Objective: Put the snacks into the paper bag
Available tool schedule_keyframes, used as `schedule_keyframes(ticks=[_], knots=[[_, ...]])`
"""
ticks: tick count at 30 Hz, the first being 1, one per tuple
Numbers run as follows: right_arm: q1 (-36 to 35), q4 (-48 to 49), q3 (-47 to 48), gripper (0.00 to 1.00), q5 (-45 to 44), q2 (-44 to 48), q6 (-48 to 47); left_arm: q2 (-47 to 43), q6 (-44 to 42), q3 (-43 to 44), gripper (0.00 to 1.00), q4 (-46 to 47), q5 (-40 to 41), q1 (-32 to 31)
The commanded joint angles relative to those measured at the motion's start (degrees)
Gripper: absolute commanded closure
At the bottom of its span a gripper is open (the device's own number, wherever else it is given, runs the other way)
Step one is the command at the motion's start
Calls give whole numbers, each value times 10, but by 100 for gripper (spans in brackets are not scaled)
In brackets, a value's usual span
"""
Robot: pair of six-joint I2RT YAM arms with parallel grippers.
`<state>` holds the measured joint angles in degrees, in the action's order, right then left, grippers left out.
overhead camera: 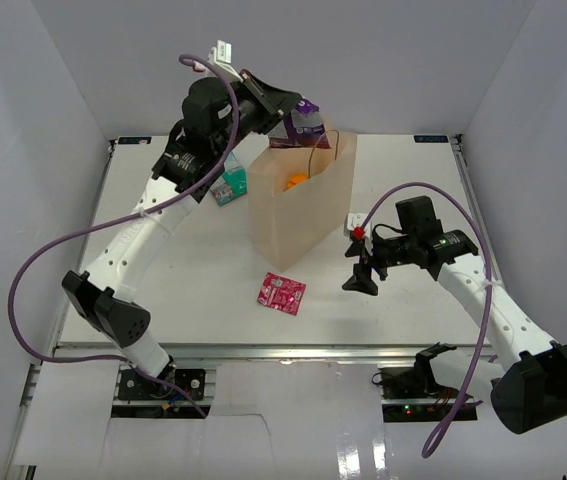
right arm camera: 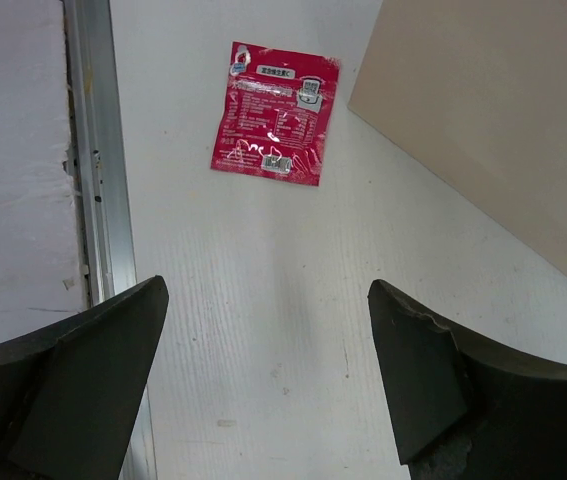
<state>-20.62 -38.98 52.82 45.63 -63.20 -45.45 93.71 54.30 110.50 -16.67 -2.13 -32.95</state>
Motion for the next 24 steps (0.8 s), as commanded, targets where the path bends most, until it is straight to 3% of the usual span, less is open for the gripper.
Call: schedule_keyframes(ticks=[1, 4, 5, 8, 14, 19, 24], knots=[[3, 1, 2, 13, 24, 10, -7, -19, 8, -19, 99, 15, 34, -9], [3, -22, 9, 12, 48, 5, -52, -30, 12, -48, 86, 15, 43, -9], [2, -39, 10, 11, 55, 5, -66, -31, 12, -52, 72, 15, 43, -9], [-1, -59, 15, 10, 75, 4, -116, -34, 12, -56, 57, 15, 37, -9], [-14, -73, 15, 9, 74, -14, -171, -19, -4, -3, 37, 15, -16, -9], [-75, -74, -1, 10, 35, -18, -197, -28, -36, 31, 31, 13, -54, -9], [-157, -98, -25, 9, -15, -18, -293, -102, -148, -4, 31, -26, -87, -9]])
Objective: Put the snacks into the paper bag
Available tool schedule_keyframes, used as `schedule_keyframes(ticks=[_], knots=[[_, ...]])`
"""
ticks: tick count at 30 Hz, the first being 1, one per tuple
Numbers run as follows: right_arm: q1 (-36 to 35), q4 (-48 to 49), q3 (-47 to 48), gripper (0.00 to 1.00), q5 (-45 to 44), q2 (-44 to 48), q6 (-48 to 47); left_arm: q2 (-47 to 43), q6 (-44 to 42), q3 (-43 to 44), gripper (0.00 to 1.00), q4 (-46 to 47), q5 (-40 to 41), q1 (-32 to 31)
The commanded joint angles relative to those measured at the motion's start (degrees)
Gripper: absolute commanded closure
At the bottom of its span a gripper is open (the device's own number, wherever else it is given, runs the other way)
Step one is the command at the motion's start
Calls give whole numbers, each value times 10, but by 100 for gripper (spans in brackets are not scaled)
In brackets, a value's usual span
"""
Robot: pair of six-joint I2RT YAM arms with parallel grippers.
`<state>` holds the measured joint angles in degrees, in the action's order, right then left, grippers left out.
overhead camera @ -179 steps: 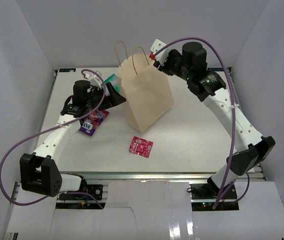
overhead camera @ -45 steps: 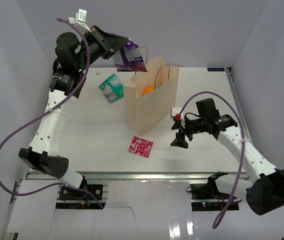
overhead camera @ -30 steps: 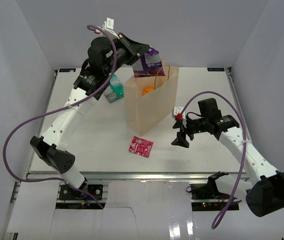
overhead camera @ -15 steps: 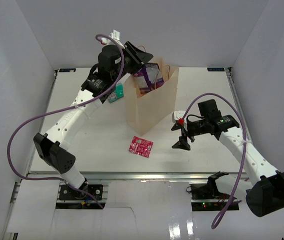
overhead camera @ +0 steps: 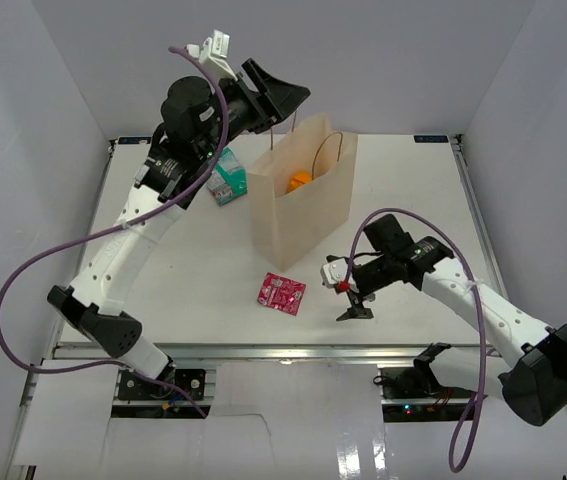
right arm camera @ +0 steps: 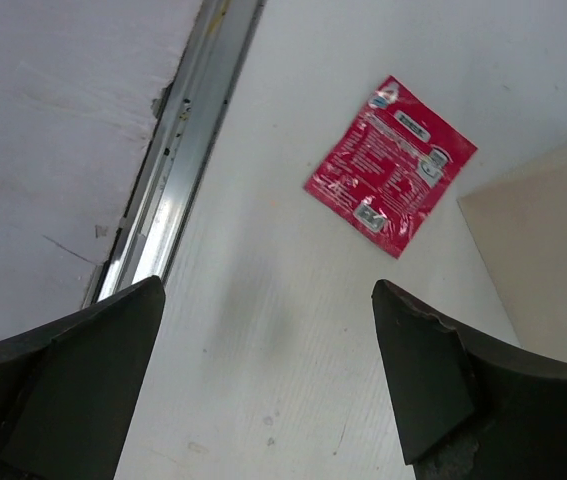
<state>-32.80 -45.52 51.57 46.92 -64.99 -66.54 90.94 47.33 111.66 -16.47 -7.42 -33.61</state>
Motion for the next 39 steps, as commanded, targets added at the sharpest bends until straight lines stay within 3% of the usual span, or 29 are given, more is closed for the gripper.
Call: schedule_keyframes(ticks=[1, 4, 7, 8, 11, 16, 20, 25, 29, 35, 39], knots=[[-47, -35, -16, 9, -32, 0, -103, -94, -94, -31, 30, -39, -30, -2], [-104, 5, -22, 10, -70, -13, -111, -187, -131, -114, 32, -97, 38, -2], [-176, 87, -31, 12, -136, -40, -38, -299, -127, -239, 35, -156, 150, -1], [-190, 104, -33, 13, -163, -55, -26, -325, -121, -304, 36, -172, 169, -1], [-220, 150, -33, 14, -195, -86, -3, -400, -97, -389, 34, -225, 200, -2], [-220, 187, -36, 26, -230, -117, -3, -439, -38, -543, 27, -245, 138, -1], [-212, 176, -43, 28, -220, -113, 6, -422, -11, -632, 25, -222, 75, -1], [-163, 148, -44, 30, -194, -99, 18, -368, -11, -720, 28, -146, -61, 35], [-112, 152, -52, 31, -192, -89, 39, -337, -56, -740, 29, -92, -122, 56], [-104, 191, -82, 42, -206, -66, 84, -245, -114, -768, 31, 24, -205, 84], [-98, 200, -82, 43, -205, -62, 97, -186, -148, -757, 35, 37, -236, 86]])
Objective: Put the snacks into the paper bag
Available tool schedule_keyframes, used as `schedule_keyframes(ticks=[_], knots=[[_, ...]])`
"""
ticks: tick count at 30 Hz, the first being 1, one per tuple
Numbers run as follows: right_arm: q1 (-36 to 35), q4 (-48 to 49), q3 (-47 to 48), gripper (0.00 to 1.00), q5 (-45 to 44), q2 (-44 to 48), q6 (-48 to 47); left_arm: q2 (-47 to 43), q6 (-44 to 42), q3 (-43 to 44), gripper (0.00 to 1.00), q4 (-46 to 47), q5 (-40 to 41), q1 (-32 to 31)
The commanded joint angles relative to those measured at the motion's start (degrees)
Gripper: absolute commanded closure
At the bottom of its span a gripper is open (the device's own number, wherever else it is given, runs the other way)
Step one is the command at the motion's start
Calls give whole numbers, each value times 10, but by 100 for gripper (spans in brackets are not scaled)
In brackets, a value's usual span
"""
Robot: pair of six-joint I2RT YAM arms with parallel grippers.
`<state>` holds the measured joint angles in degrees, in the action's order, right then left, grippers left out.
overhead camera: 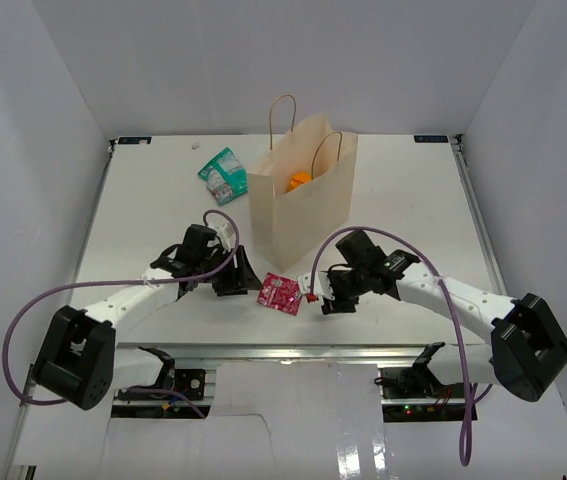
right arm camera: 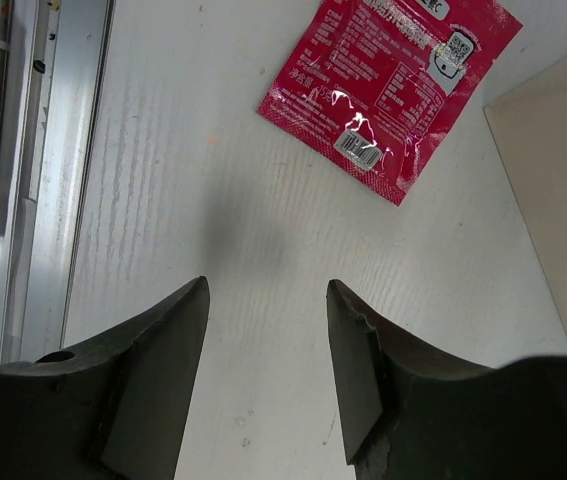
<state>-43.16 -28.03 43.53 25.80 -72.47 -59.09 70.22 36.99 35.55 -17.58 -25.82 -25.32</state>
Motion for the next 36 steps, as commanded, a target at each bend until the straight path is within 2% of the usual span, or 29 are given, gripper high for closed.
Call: schedule_keyframes(ticks=[1, 5, 12, 30, 36], knots=[[6, 25, -1, 43, 10, 13, 24, 32, -52, 6, 35, 46, -49, 4], [10, 25, 2, 43, 20, 17, 30, 76, -70, 19, 37, 45, -33, 4], [18, 26, 2, 43, 27, 19, 36, 149, -77, 45, 47, 62, -63, 2], [41, 21, 5, 43, 35, 24, 43, 207, -66, 54, 64, 81, -69, -35], [43, 22, 4, 43, 36, 29, 44, 208, -60, 53, 81, 78, -50, -43]])
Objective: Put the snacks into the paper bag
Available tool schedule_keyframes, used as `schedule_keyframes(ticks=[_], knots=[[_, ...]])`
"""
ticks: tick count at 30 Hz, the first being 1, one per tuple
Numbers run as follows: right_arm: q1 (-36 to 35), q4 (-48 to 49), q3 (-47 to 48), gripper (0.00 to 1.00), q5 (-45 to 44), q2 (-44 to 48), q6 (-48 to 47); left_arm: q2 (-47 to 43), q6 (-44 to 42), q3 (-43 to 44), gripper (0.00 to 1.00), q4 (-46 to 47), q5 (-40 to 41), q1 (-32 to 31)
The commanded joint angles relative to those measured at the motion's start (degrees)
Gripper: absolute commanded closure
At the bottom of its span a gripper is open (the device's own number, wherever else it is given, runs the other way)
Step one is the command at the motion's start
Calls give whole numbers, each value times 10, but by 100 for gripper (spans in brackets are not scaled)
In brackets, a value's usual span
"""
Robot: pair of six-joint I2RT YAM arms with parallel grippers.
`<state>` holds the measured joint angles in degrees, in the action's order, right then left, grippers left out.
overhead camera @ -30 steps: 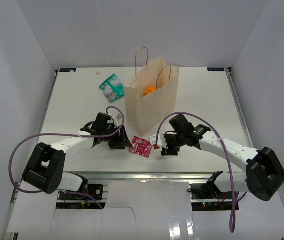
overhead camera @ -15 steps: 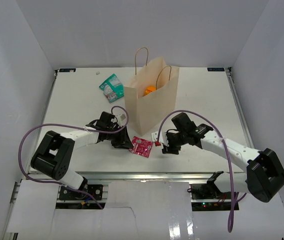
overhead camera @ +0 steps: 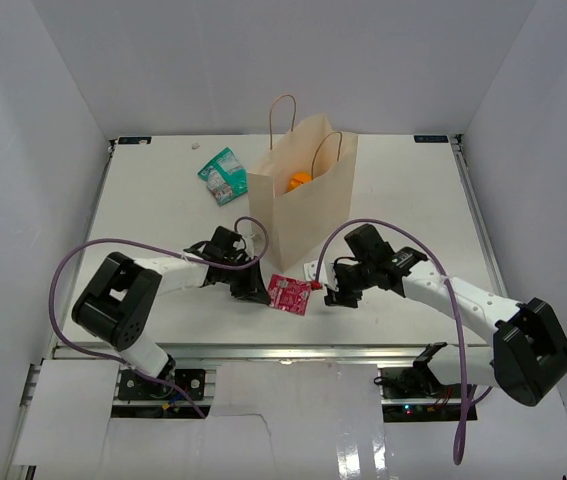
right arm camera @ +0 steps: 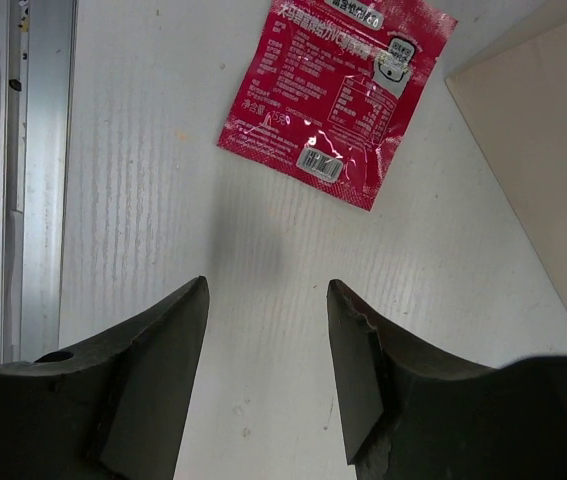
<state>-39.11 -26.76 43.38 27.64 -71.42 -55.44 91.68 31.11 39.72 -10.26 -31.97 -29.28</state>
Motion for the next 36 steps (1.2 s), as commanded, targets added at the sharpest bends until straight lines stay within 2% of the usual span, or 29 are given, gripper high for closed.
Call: schedule_keyframes(ticks=[1, 5, 6, 11, 15, 19, 23, 28, 29, 36], knots=[[4, 9, 6, 43, 18, 18, 7, -10, -1, 12, 83, 4, 16, -3], [4, 7, 5, 43, 19, 22, 7, -31, -3, 14, 99, -8, 42, -4], [5, 7, 4, 43, 20, 22, 8, -47, -4, 17, 100, -12, 46, -3], [10, 1, 5, 43, 23, 30, 8, -124, -11, 30, 100, -42, 52, -3], [15, 0, 7, 43, 26, 36, 10, -199, -20, 51, 100, -120, 55, -3], [32, 0, 14, 43, 27, 42, 15, -309, -25, 67, 100, -198, 74, 4], [52, -2, 12, 43, 33, 46, 20, -376, -16, 146, 100, -253, 94, 12], [56, -2, -1, 43, 36, 50, 21, -345, -3, 303, 100, -260, 98, 14], [56, -2, -2, 43, 36, 50, 21, -313, -3, 365, 100, -254, 96, 14], [55, 0, 1, 43, 38, 54, 24, -146, -8, 627, 100, -241, 78, 14]])
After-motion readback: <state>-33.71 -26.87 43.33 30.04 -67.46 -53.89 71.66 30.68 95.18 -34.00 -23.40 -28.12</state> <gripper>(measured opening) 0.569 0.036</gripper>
